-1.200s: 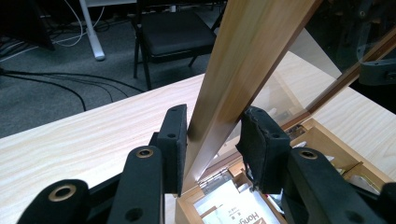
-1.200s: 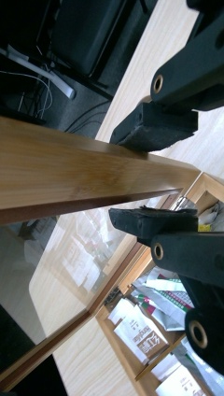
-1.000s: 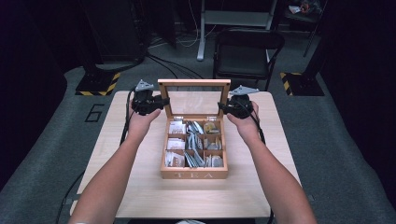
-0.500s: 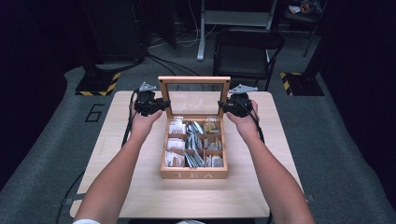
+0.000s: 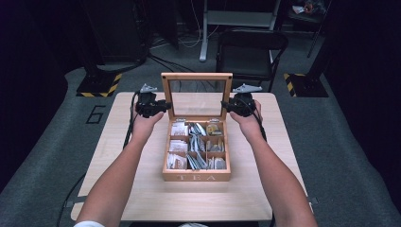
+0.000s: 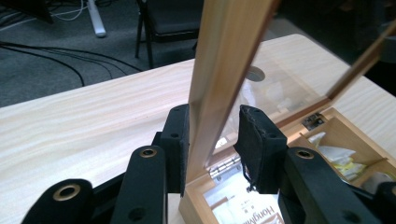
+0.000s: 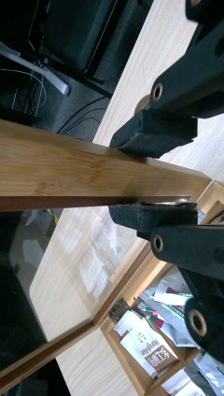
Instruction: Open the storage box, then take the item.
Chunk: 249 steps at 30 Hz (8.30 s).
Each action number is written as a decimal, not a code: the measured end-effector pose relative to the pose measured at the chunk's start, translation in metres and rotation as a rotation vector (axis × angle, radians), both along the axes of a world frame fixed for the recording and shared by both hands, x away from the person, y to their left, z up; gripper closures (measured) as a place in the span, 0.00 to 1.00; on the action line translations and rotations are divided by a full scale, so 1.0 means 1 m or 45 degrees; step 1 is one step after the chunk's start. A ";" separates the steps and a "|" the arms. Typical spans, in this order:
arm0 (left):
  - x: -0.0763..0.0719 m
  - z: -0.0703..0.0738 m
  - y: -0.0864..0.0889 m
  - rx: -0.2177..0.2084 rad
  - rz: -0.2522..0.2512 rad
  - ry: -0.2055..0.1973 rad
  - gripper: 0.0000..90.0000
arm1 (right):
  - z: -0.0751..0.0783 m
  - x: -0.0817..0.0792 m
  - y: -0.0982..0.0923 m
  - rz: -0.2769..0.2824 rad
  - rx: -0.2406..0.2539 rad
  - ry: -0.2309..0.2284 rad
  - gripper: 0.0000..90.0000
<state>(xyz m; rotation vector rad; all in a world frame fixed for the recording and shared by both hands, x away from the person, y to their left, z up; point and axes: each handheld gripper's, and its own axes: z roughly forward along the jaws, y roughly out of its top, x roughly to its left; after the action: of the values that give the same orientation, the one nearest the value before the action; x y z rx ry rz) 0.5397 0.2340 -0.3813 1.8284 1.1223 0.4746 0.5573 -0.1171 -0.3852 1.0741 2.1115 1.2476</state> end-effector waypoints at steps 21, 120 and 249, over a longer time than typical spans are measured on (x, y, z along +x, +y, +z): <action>-0.024 -0.009 0.012 -0.064 0.000 0.107 0.62 | 0.005 0.012 0.003 -0.035 0.003 0.082 0.72; -0.094 -0.036 0.035 0.011 -0.042 0.098 0.50 | -0.003 -0.110 0.009 0.111 -0.063 0.145 0.46; -0.133 -0.070 0.061 -0.048 0.011 0.164 0.48 | -0.009 -0.156 0.016 0.185 0.024 0.107 1.00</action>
<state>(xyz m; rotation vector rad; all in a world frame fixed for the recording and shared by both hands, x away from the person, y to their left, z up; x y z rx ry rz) 0.4072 0.2955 -0.4517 1.8433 1.2183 0.3418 0.4009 -0.1009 -0.3941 1.0125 2.2803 1.3126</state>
